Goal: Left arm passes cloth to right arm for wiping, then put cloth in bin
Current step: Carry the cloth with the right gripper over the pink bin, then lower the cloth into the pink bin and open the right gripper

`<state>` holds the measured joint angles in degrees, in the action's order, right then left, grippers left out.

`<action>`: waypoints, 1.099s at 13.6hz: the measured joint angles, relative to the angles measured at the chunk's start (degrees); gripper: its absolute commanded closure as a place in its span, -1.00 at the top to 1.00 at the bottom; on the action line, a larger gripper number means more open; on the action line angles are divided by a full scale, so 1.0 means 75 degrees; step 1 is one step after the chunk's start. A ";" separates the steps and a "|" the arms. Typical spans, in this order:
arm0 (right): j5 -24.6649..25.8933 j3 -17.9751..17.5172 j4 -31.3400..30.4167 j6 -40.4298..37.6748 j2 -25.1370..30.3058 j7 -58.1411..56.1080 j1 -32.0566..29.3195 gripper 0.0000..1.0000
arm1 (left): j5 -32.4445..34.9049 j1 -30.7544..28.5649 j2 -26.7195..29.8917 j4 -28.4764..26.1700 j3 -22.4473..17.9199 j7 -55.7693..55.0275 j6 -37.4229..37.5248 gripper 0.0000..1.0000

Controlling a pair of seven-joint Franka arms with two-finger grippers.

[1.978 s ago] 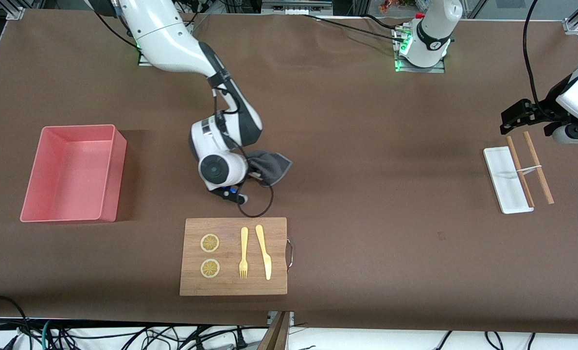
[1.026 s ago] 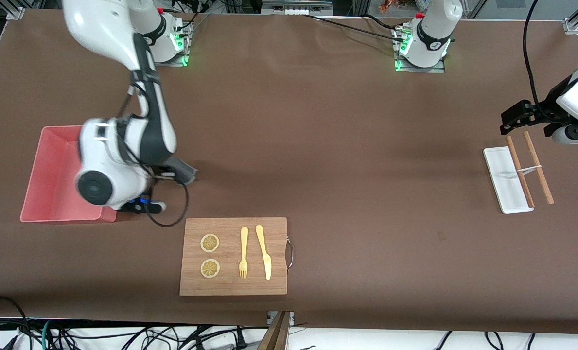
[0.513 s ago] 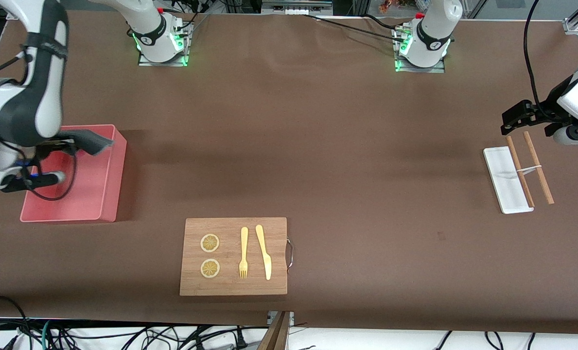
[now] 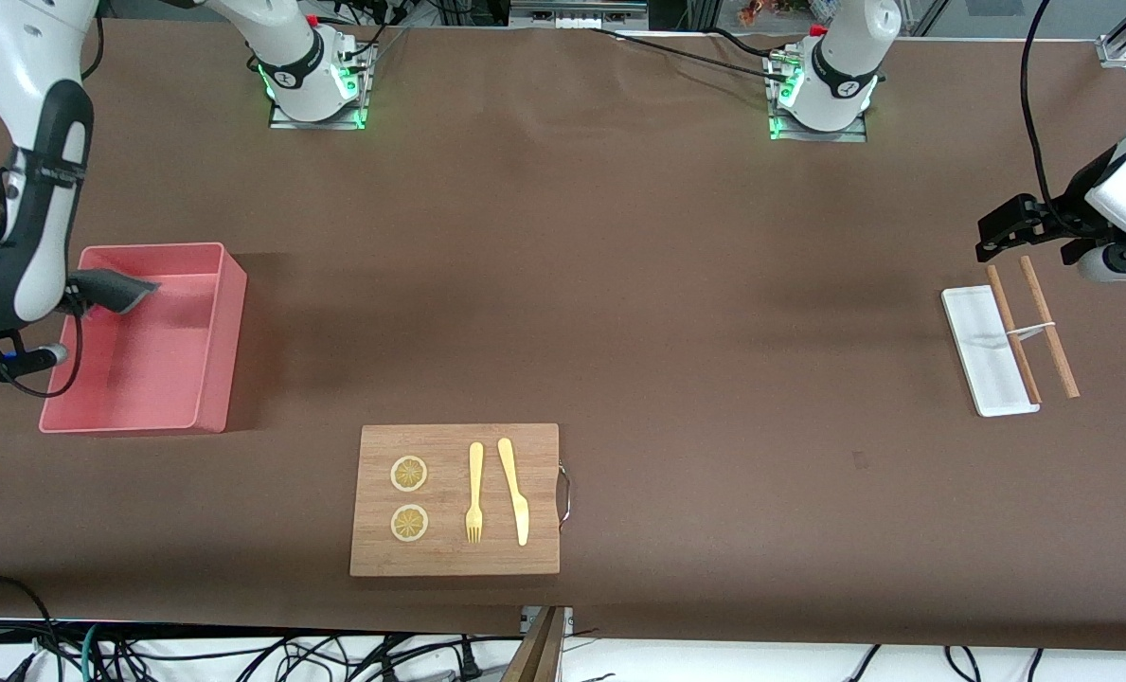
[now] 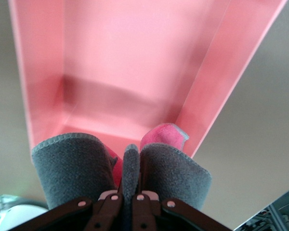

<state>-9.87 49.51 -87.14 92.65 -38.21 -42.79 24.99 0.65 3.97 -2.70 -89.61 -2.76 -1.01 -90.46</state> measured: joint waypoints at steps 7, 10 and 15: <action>-0.0663 -0.0606 -0.0719 0.1681 -0.0483 -0.0001 -0.0022 1.00 | 0.0000 0.0000 0.0000 0.0004 0.0000 0.0000 0.0007 1.00; -0.0798 -0.0612 -0.0693 0.1680 -0.0421 -0.0001 -0.0075 1.00 | 0.0000 0.0000 0.0000 0.0004 0.0000 0.0000 0.0008 1.00; -0.1177 -0.0279 0.0425 -0.0023 -0.0125 0.0038 -0.0113 1.00 | 0.0000 0.0000 0.0000 0.0005 0.0000 0.0000 0.0011 1.00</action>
<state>-18.70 47.41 -83.95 92.47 -39.15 -42.50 24.14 0.65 3.97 -2.70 -89.57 -2.76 -1.01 -90.37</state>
